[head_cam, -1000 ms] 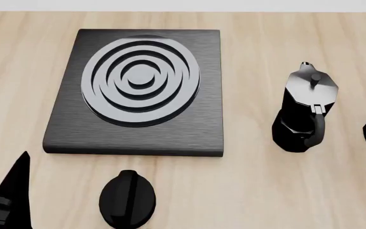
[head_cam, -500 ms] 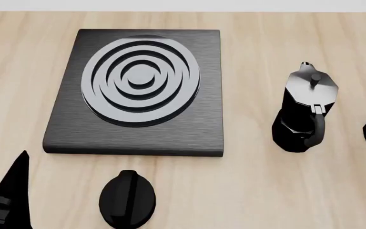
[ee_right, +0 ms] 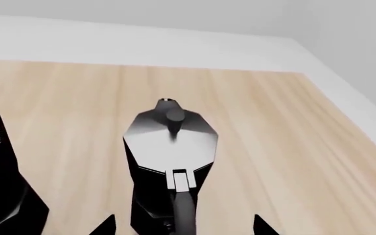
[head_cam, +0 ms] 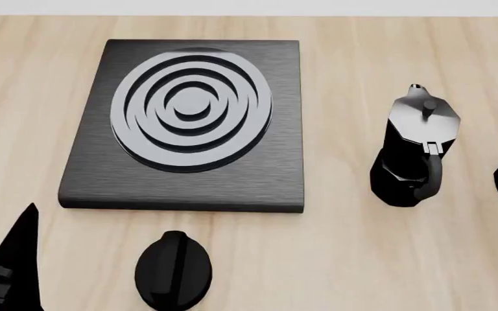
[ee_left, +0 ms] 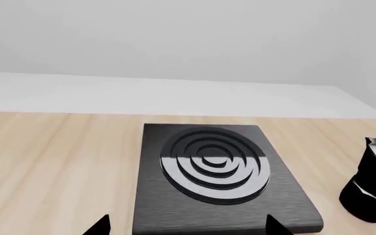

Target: Put the right moka pot on the stove.

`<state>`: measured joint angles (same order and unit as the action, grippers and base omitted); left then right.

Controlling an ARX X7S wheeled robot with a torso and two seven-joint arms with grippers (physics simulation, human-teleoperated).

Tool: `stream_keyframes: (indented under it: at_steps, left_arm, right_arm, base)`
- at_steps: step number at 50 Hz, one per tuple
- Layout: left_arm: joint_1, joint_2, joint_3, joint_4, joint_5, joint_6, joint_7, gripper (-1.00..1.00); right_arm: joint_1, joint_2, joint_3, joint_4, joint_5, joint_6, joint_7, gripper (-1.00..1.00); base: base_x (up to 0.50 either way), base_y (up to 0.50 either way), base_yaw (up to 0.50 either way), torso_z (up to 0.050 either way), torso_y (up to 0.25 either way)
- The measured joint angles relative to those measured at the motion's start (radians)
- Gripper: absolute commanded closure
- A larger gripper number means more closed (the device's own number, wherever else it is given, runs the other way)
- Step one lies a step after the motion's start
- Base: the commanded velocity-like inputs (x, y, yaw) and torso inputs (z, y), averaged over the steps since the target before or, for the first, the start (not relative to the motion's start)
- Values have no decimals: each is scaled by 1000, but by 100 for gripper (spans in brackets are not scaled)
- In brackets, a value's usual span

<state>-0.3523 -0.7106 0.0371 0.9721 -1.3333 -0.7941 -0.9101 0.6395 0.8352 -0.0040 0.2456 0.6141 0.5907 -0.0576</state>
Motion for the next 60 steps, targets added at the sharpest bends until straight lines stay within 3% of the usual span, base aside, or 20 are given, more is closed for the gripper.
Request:
stream_keyframes:
  at_steps: [60]
  left_arm:
    - [1,-12,17,-3,7,29,-2,-100]
  right_arm:
    - [138,-81,-100,295,-108,-118,-73,-100]
  base:
    - [0,0,0,0,0]
